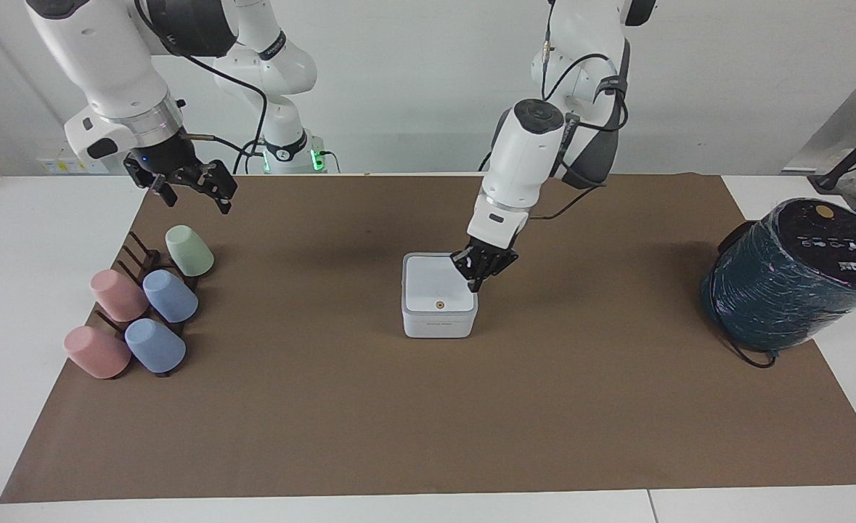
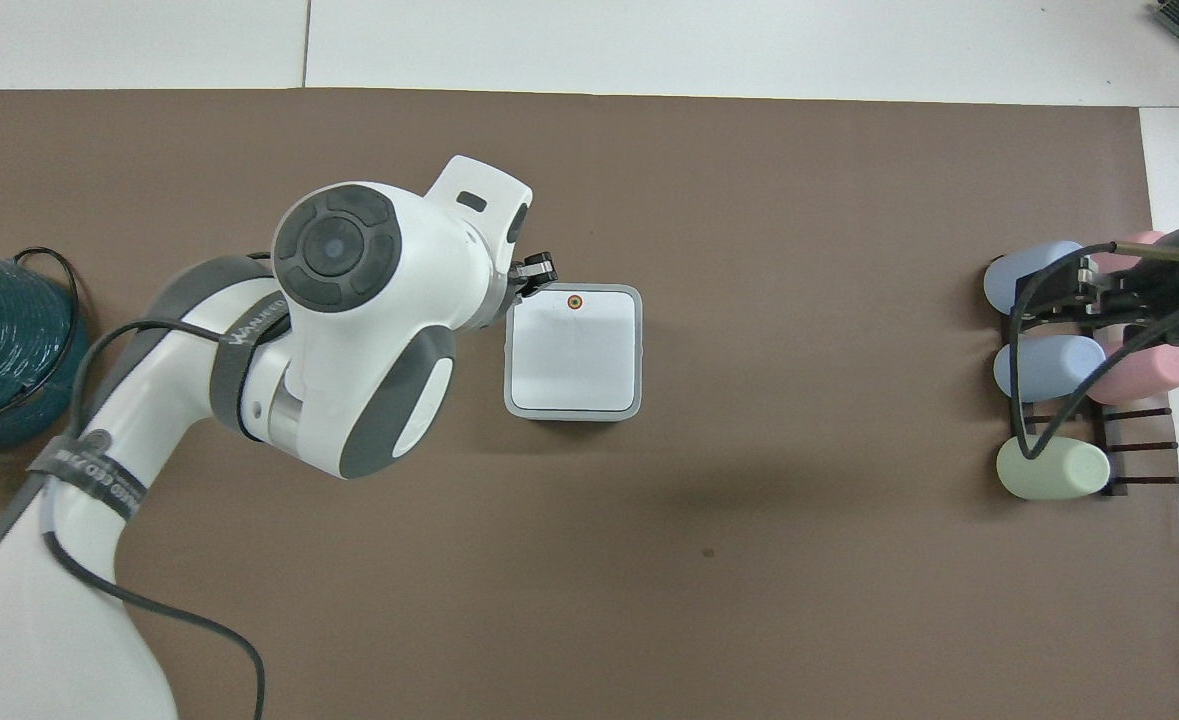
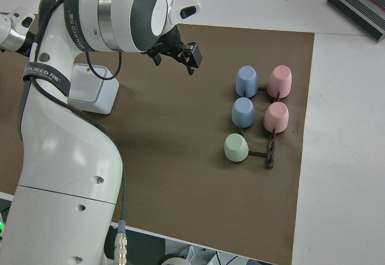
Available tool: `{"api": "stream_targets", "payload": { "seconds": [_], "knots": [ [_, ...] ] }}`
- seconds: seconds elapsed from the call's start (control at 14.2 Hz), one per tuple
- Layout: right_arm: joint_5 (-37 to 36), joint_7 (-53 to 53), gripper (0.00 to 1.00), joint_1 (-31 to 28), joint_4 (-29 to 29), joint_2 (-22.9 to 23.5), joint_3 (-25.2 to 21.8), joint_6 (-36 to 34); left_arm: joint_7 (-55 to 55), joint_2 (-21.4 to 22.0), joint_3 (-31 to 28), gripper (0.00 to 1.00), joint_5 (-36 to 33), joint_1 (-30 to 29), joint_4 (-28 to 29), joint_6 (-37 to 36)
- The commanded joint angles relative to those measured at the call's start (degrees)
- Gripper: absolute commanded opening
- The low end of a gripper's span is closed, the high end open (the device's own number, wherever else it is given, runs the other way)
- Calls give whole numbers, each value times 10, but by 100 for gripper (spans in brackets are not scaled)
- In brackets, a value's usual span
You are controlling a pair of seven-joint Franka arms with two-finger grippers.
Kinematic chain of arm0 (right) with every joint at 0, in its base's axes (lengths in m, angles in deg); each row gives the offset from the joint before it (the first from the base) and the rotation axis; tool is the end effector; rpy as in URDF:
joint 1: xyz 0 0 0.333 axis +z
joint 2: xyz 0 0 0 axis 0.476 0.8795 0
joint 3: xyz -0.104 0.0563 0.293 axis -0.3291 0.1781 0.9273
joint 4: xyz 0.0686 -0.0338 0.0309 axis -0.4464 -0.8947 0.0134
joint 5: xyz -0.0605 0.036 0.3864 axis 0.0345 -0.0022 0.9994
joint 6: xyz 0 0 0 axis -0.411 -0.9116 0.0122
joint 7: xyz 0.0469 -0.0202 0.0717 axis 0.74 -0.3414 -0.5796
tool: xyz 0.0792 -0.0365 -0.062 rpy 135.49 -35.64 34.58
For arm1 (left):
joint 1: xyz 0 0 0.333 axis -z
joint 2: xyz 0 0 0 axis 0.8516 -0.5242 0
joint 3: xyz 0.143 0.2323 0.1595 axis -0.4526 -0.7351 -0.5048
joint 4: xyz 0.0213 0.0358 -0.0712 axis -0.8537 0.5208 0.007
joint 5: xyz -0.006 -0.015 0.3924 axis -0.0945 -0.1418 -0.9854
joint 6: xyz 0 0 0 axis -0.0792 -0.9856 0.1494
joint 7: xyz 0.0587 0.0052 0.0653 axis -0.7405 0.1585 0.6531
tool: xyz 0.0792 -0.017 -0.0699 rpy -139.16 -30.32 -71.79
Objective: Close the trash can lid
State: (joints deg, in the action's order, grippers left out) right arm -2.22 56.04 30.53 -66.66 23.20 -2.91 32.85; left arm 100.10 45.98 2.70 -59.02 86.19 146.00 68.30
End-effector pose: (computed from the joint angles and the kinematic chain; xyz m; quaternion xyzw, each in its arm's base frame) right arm 0.5588 0.0124 0.6078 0.9949 -0.0983 -0.0207 0.0024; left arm 0.5640 -0.3279 0.4816 0.9878 0.1092 0.0611 0.0928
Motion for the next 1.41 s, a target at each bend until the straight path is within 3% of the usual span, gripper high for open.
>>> {"api": "stream_targets", "payload": {
  "seconds": [0.0,0.42,0.63,0.7,0.77,1.34],
  "knots": [
    [11,-17,100,-4,-11,-10,-1,0,-70,49,0,0,1,-41,-2,-100],
    [11,-17,100,-4,-11,-10,-1,0,-274,146,0,0,-1,-157,-1,-269],
    [11,-17,100,-4,-11,-10,-1,0,-342,170,0,3,-52,-179,-1,-327],
    [11,-17,100,-4,-11,-10,-1,0,-356,171,0,26,-55,-180,-1,-335],
    [11,-17,100,-4,-11,-10,-1,0,-353,171,0,99,-54,-183,-1,-331],
    [11,-17,100,-4,-11,-10,-1,0,-359,171,0,100,-54,-189,0,-290]
  ]
}}
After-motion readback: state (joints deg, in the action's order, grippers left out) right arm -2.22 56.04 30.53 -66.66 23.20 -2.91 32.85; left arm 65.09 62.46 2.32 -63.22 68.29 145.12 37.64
